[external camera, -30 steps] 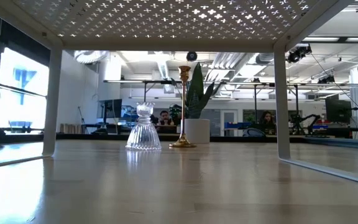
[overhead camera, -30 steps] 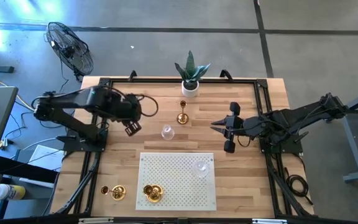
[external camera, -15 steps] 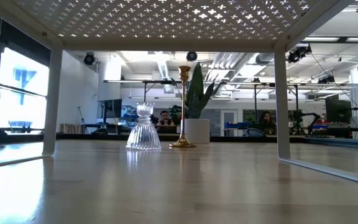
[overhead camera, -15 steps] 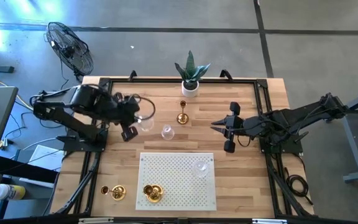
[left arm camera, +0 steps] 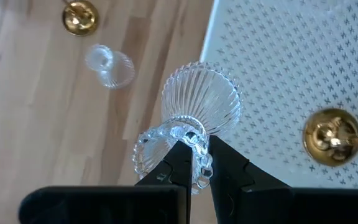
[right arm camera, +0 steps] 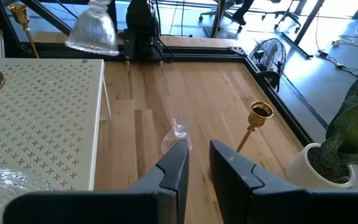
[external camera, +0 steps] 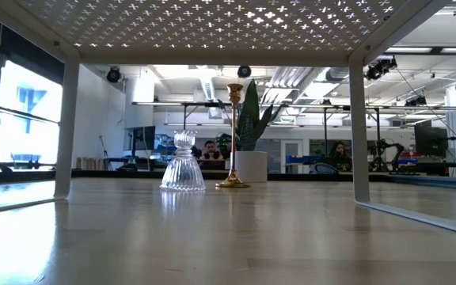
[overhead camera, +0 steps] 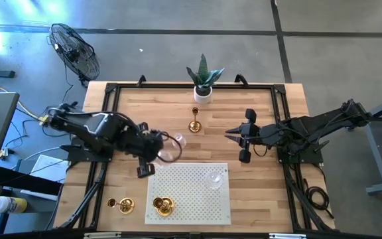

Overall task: Pick & Place candle stick holders
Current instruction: Put the left transparent candle holder on the shelf

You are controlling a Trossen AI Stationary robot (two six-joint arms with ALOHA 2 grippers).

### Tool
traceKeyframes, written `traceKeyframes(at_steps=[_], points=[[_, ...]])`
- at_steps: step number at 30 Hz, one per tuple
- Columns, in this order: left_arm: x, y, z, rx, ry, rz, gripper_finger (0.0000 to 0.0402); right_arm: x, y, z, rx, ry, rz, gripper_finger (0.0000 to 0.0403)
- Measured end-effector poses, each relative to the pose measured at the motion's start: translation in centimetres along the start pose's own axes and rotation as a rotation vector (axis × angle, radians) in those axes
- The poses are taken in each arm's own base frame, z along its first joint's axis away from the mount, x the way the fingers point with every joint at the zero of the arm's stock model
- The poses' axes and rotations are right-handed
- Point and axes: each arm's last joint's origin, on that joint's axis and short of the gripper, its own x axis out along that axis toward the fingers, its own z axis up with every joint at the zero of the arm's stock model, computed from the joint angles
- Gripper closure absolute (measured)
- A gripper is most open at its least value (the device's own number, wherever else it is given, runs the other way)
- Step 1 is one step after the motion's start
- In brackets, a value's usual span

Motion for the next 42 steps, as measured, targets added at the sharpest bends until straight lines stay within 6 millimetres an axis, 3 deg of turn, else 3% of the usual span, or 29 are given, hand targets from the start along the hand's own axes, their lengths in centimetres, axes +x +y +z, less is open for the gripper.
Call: traceKeyframes(at_steps=[11,29,42], points=[[0.6,-2.9,1.1,0.033,0.06,-0.032,0.0379,0.0,0.0,-0.1,-0.006,0.014,0.003,0.0346],[1.4,-4.3,0.3,0.018,0.123,-0.038,0.0379,0.0,0.2,0.0,0.0,0.009,0.067,0.0345],[3.2,-5.2,0.4,0.012,0.173,-0.005,0.0379,0.0,0.2,0.0,0.0,0.009,0.067,0.0345]])
